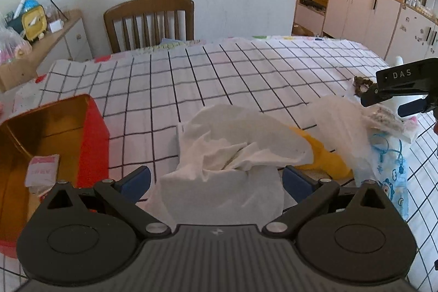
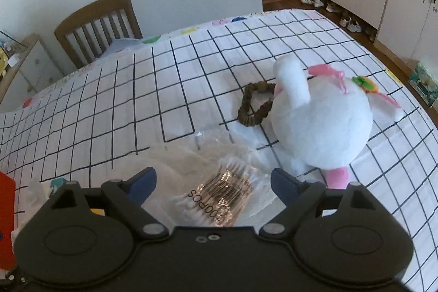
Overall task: Organize soft objects
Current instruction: 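Grasp the cotton swab pack with the right tool, then grasp the white cloth with the left tool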
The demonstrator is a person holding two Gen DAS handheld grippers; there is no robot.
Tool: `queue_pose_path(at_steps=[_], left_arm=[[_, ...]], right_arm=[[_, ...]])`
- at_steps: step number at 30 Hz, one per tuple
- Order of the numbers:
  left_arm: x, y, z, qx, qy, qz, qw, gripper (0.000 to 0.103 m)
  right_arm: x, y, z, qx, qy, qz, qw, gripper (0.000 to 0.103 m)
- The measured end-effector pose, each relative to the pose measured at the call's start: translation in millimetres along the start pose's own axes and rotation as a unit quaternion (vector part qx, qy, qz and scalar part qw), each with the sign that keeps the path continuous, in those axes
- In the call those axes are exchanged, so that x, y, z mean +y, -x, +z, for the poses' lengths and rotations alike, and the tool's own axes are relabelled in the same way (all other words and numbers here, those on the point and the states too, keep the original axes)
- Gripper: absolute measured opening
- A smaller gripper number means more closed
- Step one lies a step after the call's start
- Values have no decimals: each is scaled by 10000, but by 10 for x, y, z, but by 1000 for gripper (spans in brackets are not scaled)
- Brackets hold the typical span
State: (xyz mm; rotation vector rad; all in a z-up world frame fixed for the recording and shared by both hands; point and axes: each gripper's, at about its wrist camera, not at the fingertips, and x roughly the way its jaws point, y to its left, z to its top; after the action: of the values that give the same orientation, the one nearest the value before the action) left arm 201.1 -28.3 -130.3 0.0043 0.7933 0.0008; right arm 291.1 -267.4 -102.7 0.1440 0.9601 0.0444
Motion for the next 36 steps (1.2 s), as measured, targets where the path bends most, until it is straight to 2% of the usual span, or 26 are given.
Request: queue_pose_path(at_steps=[7, 13, 15, 18, 20, 21, 23, 26, 27, 30, 31, 36], left_arm=[[-133, -120, -72, 44, -461, 6, 9989, 103], [-179, -181, -101, 71, -518, 60, 9986, 101], [-179, -192, -96, 81, -507, 78, 9987, 94], [-177, -177, -88, 58, -459, 10, 9989, 85], [-176, -149, -81, 23, -400, 23, 9992, 70], [-168, -136, -76, 20, -351, 49, 9994, 67], [-135, -122, -60, 38, -227, 64, 9997, 53], [-114, -123, -47, 59, -224, 90, 9997, 44], [-111, -121, -41, 56, -232, 122, 9996, 37], [-78, -107, -22, 48, -152, 131, 9998, 27], [-74, -100, -25, 38, -147, 147, 9998, 20], [-26, -45, -9, -42, -105, 210, 9997, 14]], right_arm=[[14, -85, -41, 146, 30, -21, 9999, 81], [10, -59, -57, 98, 103, -26, 9999, 68], [-6, -38, -67, 71, 91, -37, 9999, 59], [-34, -7, -76, 20, 122, -71, 9999, 51], [-48, 22, -82, -21, 162, -72, 9998, 47], [-53, 34, -84, -36, 192, -64, 9998, 46], [-58, 65, -93, -74, 246, -48, 9997, 43], [-56, 109, -117, -117, 390, 20, 9992, 38], [-54, 125, -128, -132, 451, 45, 9989, 37], [-64, 181, -158, -193, 597, 101, 9980, 34], [-67, 207, -168, -222, 657, 129, 9975, 33], [-81, 379, -205, -413, 956, 256, 9942, 29]])
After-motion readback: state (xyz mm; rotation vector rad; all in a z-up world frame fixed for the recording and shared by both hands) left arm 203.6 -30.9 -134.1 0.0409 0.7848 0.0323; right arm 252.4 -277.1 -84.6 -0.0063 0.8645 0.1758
